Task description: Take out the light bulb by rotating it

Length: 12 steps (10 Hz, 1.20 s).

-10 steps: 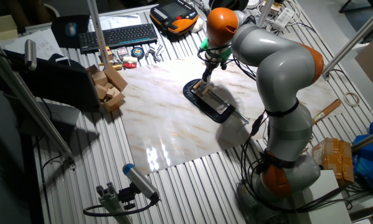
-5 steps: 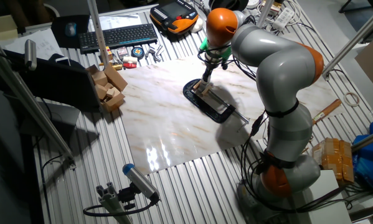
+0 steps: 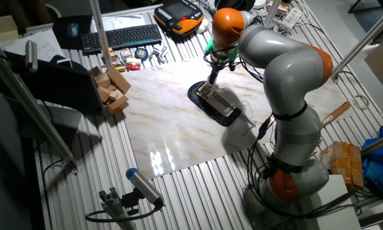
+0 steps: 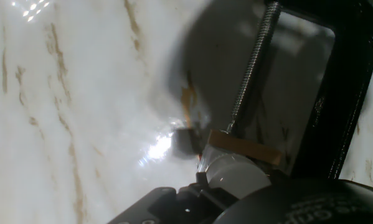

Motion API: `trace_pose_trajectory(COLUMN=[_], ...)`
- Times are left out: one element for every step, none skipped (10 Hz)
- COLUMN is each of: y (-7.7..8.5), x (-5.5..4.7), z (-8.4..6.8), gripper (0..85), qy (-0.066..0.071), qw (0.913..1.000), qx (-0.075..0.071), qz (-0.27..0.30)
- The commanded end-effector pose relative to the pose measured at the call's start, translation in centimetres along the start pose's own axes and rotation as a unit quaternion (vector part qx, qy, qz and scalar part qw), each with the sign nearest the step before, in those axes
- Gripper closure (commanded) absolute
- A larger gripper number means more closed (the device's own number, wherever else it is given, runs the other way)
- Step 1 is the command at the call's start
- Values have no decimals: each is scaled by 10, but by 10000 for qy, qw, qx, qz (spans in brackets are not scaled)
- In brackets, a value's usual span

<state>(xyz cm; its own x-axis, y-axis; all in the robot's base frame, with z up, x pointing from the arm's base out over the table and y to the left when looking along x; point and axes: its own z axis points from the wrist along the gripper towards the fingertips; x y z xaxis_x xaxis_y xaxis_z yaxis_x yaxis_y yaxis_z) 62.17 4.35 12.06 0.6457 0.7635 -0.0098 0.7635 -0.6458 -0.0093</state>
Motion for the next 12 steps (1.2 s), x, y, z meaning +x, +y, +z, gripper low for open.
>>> trace_pose_trajectory(y=[0,0,0,0,0,0,0,0,0,-1,-1,-1], x=[0,0,0,0,0,0,-1,-1,-1,-1,-1,-1], z=[0,0,0,0,0,0,0,0,0,0,0,0], gripper=[850,850,850,850,850,850,850,850,850,850,850,850], qy=[11,11,11,11,10,15,15,15,15,9,9,9], qw=[10000,9999,9997,9995,9990,9986,9982,9978,9972,9968,9964,9960], qx=[-1,-2,-2,-2,-2,-8,-8,-8,-8,-13,-13,-13], qz=[-62,-154,-238,-315,-453,-522,-606,-667,-743,-797,-843,-889])
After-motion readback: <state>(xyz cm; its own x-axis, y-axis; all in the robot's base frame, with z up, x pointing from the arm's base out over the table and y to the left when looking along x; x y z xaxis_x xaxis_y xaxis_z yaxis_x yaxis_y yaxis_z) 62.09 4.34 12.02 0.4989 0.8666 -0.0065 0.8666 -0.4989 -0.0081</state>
